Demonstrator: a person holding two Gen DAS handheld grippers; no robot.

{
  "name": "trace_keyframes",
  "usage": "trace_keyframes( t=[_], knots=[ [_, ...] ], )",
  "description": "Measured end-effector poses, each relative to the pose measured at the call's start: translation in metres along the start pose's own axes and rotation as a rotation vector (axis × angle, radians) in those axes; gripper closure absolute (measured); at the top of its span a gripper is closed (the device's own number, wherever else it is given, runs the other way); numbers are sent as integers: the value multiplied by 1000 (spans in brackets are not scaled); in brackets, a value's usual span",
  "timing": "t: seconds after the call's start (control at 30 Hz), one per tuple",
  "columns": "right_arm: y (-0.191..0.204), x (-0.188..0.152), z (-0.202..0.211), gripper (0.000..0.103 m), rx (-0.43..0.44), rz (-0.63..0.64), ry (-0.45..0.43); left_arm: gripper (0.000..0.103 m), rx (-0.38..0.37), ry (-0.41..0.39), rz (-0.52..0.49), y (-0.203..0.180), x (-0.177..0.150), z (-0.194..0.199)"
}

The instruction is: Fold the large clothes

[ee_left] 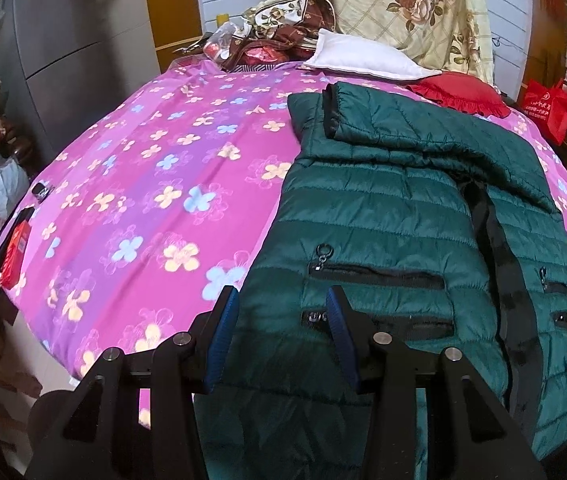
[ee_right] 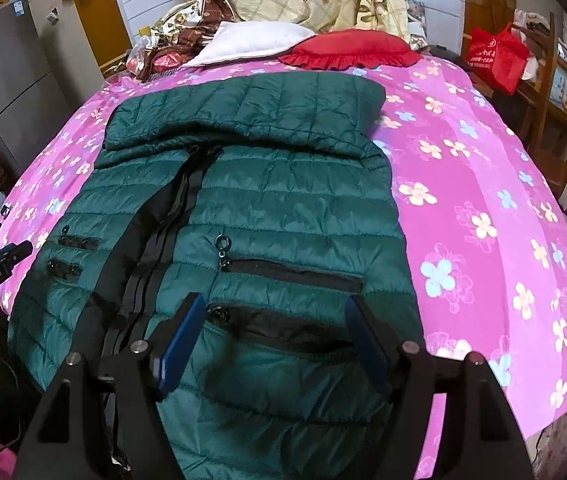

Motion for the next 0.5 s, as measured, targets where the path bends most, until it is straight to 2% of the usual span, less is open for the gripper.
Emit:
trace_keyframes(
  t=[0.5],
  knots=[
    [7,-27,8,26,-16,31,46,78,-2,17,-11,5,-20,10]
  ],
)
Point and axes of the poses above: each gripper's, at about its wrist camera, not at the fingertips, and z roughly against the way its jaws point, y to its left, x to its top, the point moved 1 cm from there along -z, roughly the way its jaws point, and after that the axes turned 1 degree about -z, right-handed, at the moved point
